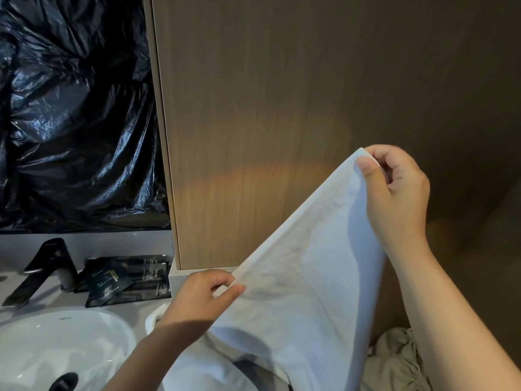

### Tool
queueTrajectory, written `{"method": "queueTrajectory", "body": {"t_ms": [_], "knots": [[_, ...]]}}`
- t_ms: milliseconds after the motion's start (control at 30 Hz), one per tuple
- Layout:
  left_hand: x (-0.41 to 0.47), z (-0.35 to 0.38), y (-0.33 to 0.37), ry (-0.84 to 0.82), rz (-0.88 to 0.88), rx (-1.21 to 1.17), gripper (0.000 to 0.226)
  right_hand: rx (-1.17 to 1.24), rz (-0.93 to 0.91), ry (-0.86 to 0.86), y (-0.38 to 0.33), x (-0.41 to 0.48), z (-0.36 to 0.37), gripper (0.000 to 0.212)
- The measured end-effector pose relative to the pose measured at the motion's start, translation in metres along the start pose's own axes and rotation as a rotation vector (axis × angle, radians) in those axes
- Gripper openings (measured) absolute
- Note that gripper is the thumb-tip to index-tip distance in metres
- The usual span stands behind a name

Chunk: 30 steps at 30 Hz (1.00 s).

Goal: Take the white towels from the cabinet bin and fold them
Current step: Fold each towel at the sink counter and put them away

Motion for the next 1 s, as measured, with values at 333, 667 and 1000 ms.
{"method": "queueTrajectory", "body": {"t_ms": [333,667,1000], "knots": [[0.001,-0.006,-0.015,0.056,-0.037,-0.090,0.055,-0.045,0.081,0.085,0.033,0.000,-0.011,0.008],[-0.007,-0.008,-0.031,-0.041,-0.026,-0.045,0.012,-0.053,0.147,0.092,0.053,-0.007,-0.011,0.008],[-0.019,-0.005,-0.051,-0.076,-0.171,-0.318,0.026,-0.067,0.192,0.111,0.070,-0.011,-0.015,0.009]]}}
Point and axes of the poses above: each hand's wrist, its own x-axis towards the middle knuckle, its own z-axis out of the palm, y = z × x, the point moved 7 cm from there along x, towards the middle knuckle, and after that the axes turned 10 degrees about x, right-handed, at the moved point
